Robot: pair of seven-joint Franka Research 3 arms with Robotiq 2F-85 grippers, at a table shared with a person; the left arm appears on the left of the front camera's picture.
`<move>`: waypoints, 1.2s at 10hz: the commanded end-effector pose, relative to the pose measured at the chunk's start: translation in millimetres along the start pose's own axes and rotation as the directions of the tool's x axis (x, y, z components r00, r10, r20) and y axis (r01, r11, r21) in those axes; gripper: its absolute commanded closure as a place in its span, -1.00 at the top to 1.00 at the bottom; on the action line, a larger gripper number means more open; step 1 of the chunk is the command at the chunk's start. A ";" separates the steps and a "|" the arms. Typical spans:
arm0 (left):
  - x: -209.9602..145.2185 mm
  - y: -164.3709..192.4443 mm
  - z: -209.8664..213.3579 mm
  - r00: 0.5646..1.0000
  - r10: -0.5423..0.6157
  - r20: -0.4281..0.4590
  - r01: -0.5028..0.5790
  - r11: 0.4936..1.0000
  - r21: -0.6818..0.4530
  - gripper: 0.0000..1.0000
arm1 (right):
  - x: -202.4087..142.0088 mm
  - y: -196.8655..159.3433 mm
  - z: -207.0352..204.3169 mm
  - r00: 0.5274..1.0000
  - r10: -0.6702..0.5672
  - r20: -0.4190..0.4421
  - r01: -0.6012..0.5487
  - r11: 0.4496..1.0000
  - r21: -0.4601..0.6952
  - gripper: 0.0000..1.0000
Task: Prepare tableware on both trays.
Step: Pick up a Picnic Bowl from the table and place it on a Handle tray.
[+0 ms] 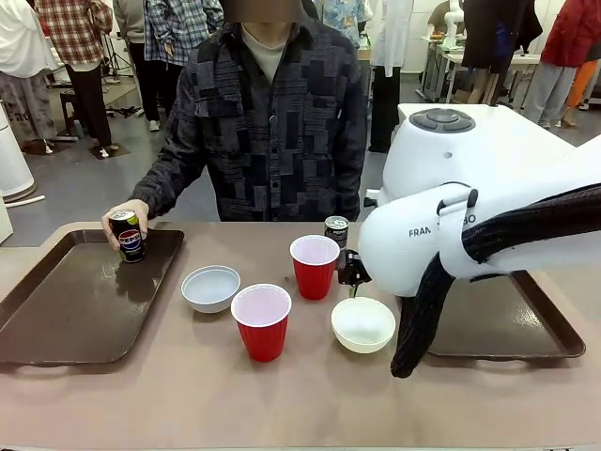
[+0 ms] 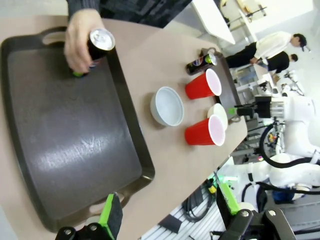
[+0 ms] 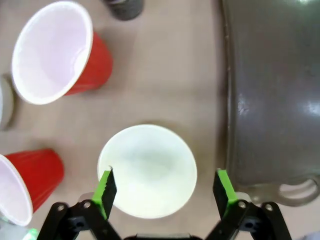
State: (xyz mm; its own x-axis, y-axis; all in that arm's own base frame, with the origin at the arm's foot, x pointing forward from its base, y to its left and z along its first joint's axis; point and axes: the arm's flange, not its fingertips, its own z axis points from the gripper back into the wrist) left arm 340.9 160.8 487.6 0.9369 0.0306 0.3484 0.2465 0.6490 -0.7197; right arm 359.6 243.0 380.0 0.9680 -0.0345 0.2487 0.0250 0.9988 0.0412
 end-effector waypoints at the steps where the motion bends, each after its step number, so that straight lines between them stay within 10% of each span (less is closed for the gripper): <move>1: -0.2 0.0 1.6 1.000 -0.007 0.006 0.007 1.000 -0.013 1.00 | 15.6 8.8 -17.4 0.998 -0.060 0.013 0.060 0.997 -0.039 1.00; 3: -0.2 0.0 1.6 1.000 -0.007 0.006 0.007 1.000 -0.013 1.00 | 20.5 3.3 -24.0 0.997 -0.077 0.002 0.077 0.996 -0.041 0.96; 4: -0.2 0.0 1.6 1.000 -0.007 0.006 0.007 1.000 -0.013 1.00 | 24.5 -1.0 -28.9 0.996 -0.089 -0.014 0.088 0.995 -0.051 0.61; 5: -0.2 0.0 1.6 1.000 -0.007 0.006 0.007 1.000 -0.013 1.00 | 25.1 -4.4 -32.4 0.995 -0.100 -0.027 0.098 0.994 -0.052 -0.22; 7: -0.2 0.0 1.6 1.000 -0.007 0.006 0.007 1.000 -0.013 1.00 | 28.8 -11.0 -39.8 0.992 -0.123 -0.037 0.121 0.990 -0.068 -1.00; 12: -0.2 0.0 1.6 1.000 -0.007 0.006 0.007 1.000 -0.013 1.00 | 30.2 -14.6 -45.1 0.990 -0.138 -0.041 0.133 0.987 -0.090 -1.00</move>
State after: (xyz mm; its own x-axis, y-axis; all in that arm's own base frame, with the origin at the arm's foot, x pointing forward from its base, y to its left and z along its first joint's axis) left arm 340.9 160.9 487.5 0.9369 0.0306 0.3483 0.2464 0.6490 -0.7198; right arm 393.4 219.2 344.4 0.9706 -0.1490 0.1888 0.1505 0.9886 0.0064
